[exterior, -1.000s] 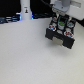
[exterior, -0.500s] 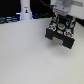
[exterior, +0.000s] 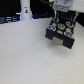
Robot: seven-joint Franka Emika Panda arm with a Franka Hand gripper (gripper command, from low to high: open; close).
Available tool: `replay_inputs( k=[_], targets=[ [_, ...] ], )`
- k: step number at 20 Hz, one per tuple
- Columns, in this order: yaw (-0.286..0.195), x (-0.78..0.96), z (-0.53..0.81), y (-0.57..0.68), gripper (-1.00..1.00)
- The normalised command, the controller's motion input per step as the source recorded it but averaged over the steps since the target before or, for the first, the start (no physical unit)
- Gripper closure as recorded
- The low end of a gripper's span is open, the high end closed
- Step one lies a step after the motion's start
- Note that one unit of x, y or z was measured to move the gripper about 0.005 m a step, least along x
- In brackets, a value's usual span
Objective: Open the kcup holder, insert the kcup into the holder, and close the kcup holder
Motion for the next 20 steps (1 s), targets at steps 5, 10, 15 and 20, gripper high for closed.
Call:
replay_inputs(
  k=[5,10,15,20],
  targets=[
    [0.011,0.69,0.23,-0.49,-1.0],
    [0.013,0.75,0.1,-0.43,-1.0],
    [0.047,0.7,-0.01,-0.3,-1.0],
    [0.072,0.73,-0.02,-0.05,-1.0]
  ],
)
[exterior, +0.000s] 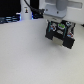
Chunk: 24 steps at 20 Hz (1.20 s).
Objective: Open the kcup holder, insert the kcup into the holder, and close the kcup holder
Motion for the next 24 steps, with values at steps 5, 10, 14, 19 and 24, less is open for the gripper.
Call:
replay_inputs(
  k=[5,10,14,19,24],
  targets=[
    [0.156,0.39,-0.17,0.18,-1.0],
    [0.201,0.1,-0.2,0.29,-1.0],
    [0.202,-0.13,-0.14,0.29,-1.0],
    [0.148,-0.31,-0.03,0.41,-1.0],
    [0.124,-0.34,0.0,0.48,-1.0]
  ],
)
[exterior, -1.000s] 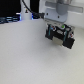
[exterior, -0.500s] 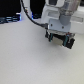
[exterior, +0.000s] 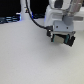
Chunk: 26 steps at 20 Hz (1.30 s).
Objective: Open the kcup holder, insert the kcup into the holder, and close the kcup holder
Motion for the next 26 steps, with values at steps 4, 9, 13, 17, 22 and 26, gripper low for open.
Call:
replay_inputs(
  k=[4,9,13,17,22,26],
  targets=[
    [0.087,-0.39,0.0,0.59,-1.0],
    [0.078,-0.41,0.02,0.65,-1.0],
    [0.054,-0.55,0.04,0.66,-1.0],
    [0.024,-0.76,0.03,0.63,-1.0],
    [0.002,-0.95,0.0,0.58,-1.0],
    [-0.003,-1.0,0.0,0.52,-1.0]
  ],
)
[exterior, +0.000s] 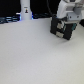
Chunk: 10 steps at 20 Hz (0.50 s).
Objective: Open the kcup holder, insert the kcup into the holder, and close the kcup holder
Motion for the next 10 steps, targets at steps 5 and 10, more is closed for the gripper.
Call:
replay_inputs(
  k=[5,10],
  targets=[
    [-0.003,-1.0,0.0,0.47,-1.0],
    [0.001,-0.09,0.7,0.15,-1.0]
  ],
)
